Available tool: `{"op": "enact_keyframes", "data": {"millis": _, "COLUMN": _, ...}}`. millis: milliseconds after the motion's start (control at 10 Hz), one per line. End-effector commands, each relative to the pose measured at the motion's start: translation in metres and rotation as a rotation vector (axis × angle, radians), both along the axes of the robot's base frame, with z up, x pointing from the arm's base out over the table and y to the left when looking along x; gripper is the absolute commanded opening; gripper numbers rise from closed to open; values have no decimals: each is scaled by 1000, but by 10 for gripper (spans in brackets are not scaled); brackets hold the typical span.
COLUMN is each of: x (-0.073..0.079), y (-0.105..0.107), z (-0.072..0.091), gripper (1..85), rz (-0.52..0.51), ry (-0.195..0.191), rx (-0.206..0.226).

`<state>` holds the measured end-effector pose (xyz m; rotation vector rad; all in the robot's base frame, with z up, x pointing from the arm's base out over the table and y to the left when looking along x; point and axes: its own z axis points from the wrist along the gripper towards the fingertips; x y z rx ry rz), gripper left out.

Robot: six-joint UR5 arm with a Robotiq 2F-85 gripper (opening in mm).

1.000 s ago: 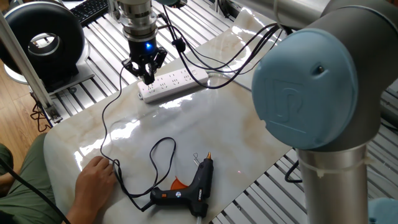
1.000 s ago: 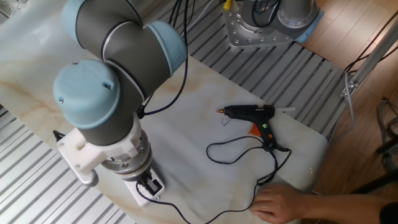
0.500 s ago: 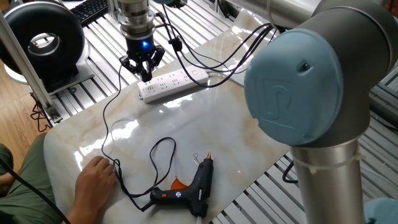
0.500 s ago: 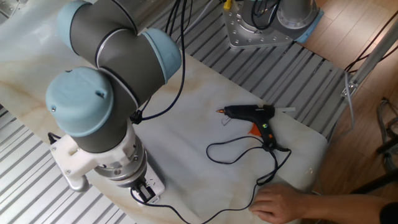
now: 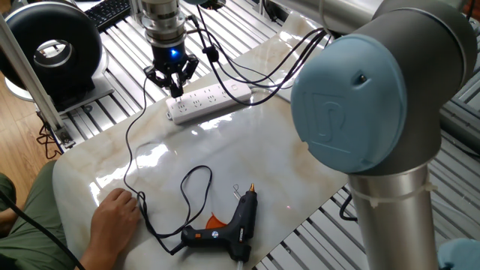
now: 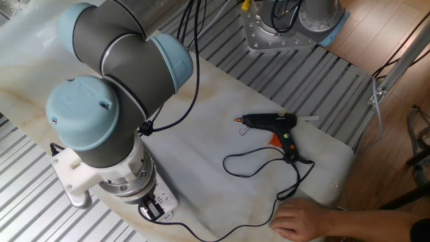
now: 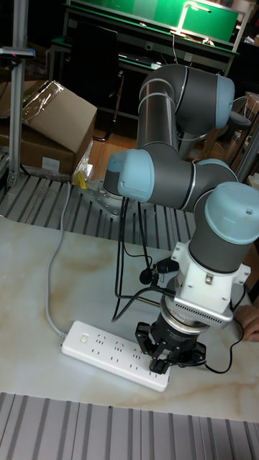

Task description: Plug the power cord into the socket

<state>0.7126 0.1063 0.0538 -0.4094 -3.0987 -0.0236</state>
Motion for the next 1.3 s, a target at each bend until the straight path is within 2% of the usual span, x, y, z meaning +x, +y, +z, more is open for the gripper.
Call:
{"op": "enact_keyframes", "data": {"millis": 0, "x": 4, "y": 0, "z": -2, "gripper": 10, "rz": -19, "ry": -3, "rx": 8}}
{"op": "enact_keyframes", "data": {"millis": 1200, "x": 6, "y": 2, "z": -5, "gripper": 10, "rz": -10, "ry": -9, "rx": 19}}
